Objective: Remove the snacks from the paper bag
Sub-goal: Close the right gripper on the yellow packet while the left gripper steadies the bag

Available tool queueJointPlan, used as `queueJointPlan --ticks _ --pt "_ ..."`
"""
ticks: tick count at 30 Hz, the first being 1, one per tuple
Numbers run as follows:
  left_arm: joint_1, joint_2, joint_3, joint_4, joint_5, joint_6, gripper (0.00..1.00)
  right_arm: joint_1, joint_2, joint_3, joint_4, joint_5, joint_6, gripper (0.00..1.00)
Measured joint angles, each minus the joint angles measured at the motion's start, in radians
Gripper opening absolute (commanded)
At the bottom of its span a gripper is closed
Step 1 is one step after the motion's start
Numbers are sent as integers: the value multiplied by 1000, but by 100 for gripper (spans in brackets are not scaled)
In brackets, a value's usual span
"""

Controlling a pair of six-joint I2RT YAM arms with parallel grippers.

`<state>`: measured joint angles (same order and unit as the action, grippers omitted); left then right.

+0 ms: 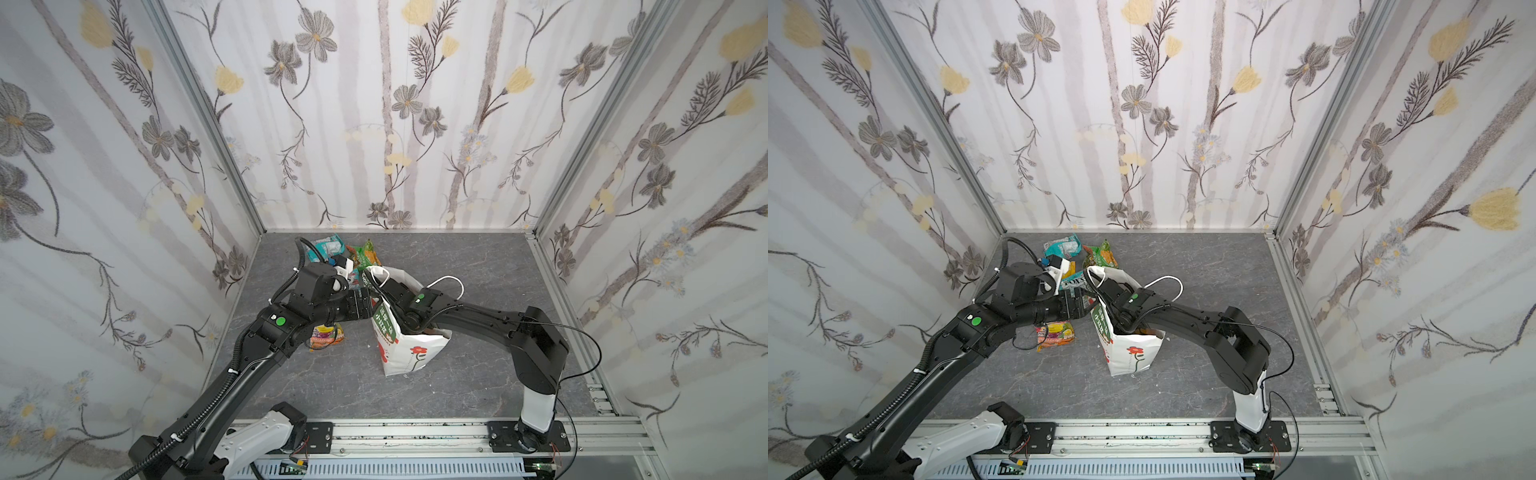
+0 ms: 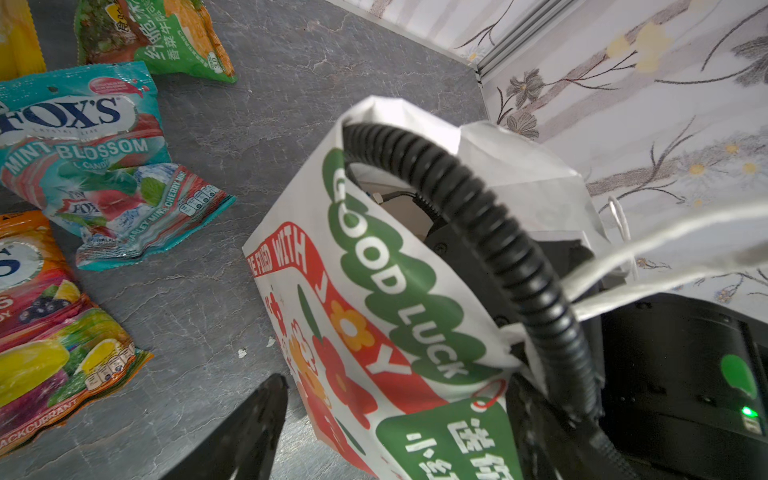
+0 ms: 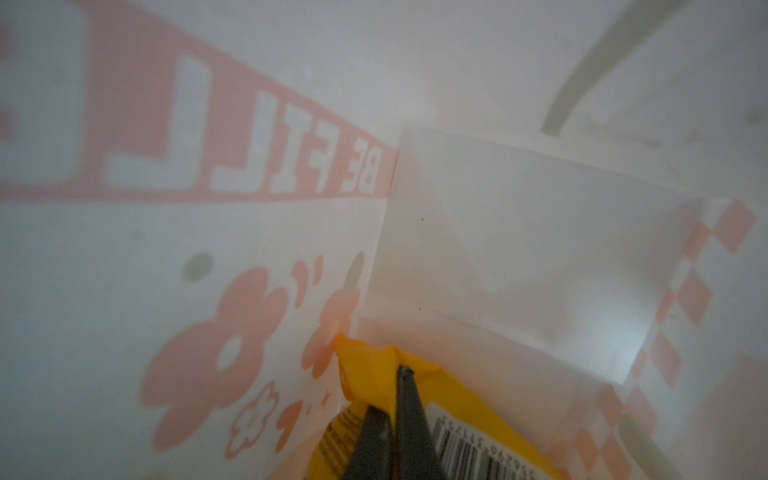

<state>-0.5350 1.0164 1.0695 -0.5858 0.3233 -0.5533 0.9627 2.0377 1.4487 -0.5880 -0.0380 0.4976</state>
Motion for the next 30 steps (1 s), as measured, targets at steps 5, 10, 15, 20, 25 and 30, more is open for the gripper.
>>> queueJointPlan --ticks 5,10,15,20,25,30 --pt "80 -8 -107 13 -12 -24 76 -6 -35 -1 7 -20 -2 0" --pt "117 -20 -144 20 11 -36 75 -15 -47 -1 16 -54 -2 0" --pt "155 -62 -118 10 45 -41 76 -26 -46 -15 19 -52 -2 0" --pt "175 -52 80 -35 43 48 77 -13 -33 -35 21 -34 -25 0" --pt "232 116 305 -134 81 245 77 2 -39 -72 40 -32 -63 0" --pt "241 333 486 -277 206 432 73 6 -78 -93 49 -21 -92 0"
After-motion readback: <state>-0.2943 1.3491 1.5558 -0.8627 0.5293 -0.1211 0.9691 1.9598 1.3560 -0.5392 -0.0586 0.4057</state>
